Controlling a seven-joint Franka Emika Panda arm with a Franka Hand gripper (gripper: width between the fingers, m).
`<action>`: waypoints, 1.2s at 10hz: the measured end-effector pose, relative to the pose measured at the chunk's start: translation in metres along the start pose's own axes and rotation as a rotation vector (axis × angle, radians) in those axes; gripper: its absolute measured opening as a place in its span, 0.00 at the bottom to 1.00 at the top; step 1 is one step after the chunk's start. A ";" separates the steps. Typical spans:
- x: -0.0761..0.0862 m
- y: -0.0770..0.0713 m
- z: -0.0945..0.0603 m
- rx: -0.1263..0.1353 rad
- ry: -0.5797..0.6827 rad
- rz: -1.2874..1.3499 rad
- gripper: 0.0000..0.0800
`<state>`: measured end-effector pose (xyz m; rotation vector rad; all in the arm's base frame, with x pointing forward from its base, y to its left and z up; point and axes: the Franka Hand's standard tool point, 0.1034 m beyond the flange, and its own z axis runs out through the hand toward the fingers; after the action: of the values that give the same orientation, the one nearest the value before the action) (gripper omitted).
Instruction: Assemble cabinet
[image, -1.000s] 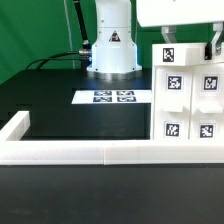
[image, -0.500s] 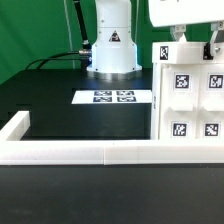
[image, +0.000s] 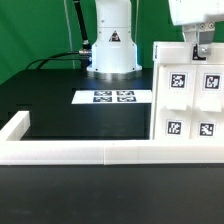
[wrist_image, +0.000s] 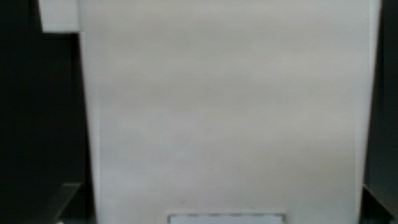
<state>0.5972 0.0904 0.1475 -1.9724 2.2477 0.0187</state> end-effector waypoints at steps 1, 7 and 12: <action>0.000 0.001 0.000 -0.003 -0.016 0.133 0.70; -0.003 0.002 0.001 -0.010 -0.037 0.225 0.97; -0.018 -0.002 -0.036 0.006 -0.080 0.150 1.00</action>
Offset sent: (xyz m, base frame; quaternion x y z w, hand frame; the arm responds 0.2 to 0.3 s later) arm 0.0000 0.0000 0.0000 0.0000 0.0000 0.1296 0.9916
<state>0.5979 0.1042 0.1853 -1.7625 2.3356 0.1050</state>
